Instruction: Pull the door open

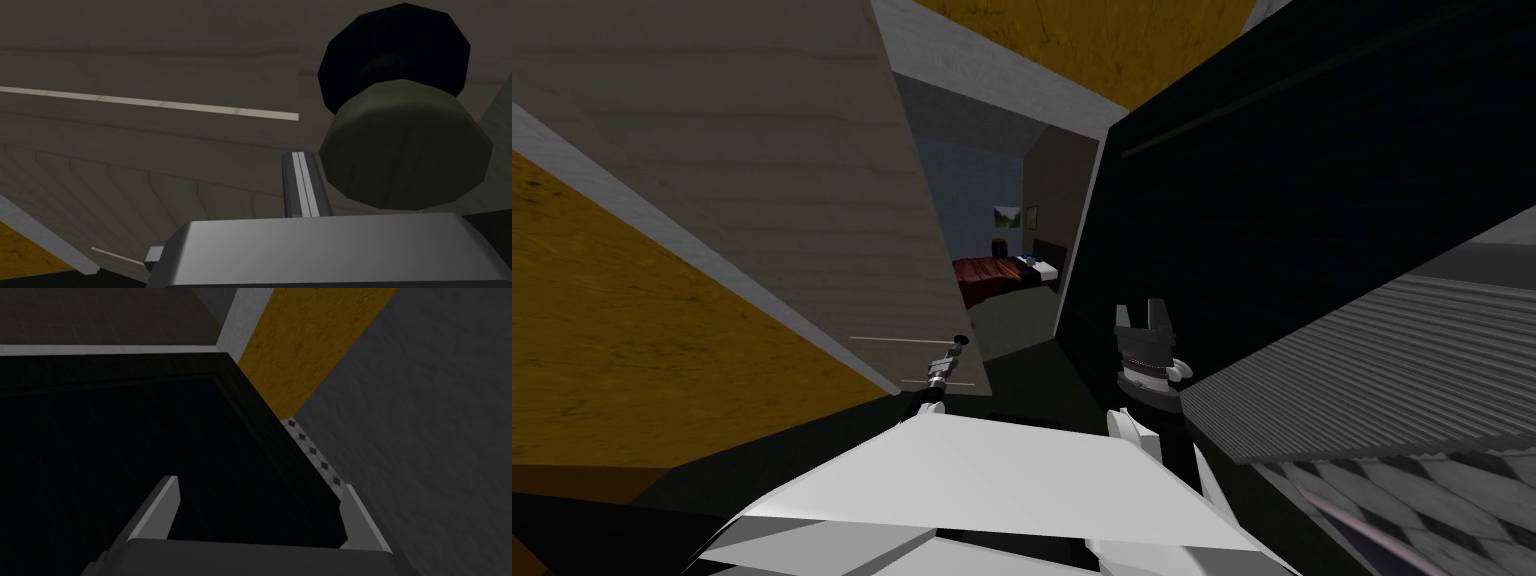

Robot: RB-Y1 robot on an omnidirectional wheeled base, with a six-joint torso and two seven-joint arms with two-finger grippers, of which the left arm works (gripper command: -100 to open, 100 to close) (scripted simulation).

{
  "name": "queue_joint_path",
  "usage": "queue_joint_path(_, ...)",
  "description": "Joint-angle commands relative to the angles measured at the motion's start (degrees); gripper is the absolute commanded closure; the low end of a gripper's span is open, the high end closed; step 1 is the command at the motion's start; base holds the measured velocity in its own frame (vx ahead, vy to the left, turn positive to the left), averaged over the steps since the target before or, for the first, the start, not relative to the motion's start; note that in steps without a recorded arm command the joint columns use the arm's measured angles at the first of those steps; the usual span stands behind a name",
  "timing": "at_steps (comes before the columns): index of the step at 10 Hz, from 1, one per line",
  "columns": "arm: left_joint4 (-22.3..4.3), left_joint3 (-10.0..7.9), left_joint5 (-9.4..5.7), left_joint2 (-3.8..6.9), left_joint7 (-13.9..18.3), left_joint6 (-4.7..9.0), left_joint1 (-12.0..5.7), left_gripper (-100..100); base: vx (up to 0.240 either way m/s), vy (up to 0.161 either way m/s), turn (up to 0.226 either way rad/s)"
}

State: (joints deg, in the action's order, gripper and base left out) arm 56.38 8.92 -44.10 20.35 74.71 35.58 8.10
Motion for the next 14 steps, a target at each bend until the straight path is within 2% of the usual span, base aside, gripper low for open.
queue_joint_path(1,0.33,0.25,0.13,-0.20,0.00,0.19,-0.23,100,0.000,0.000,0.000)
queue_joint_path(2,-0.08,1.34,0.78,-0.07,0.80,2.00,0.37,-100,-0.091,0.062,-0.156)
queue_joint_path(3,-0.11,1.75,1.02,-0.08,1.05,2.63,0.49,-100,-0.158,0.091,-0.107)
queue_joint_path(4,-0.17,2.69,1.57,-0.12,1.61,4.03,0.75,-100,-0.170,0.079,-0.075)
queue_joint_path(10,-0.37,5.82,3.40,-0.26,3.50,8.75,1.62,-100,-0.121,0.051,-0.085)
queue_joint_path(11,-0.43,6.78,3.96,-0.30,4.08,10.20,1.89,-100,-0.106,0.052,-0.118)
queue_joint_path(14,-0.49,7.61,4.44,-0.33,4.58,11.44,2.12,-100,-0.095,0.043,-0.062)
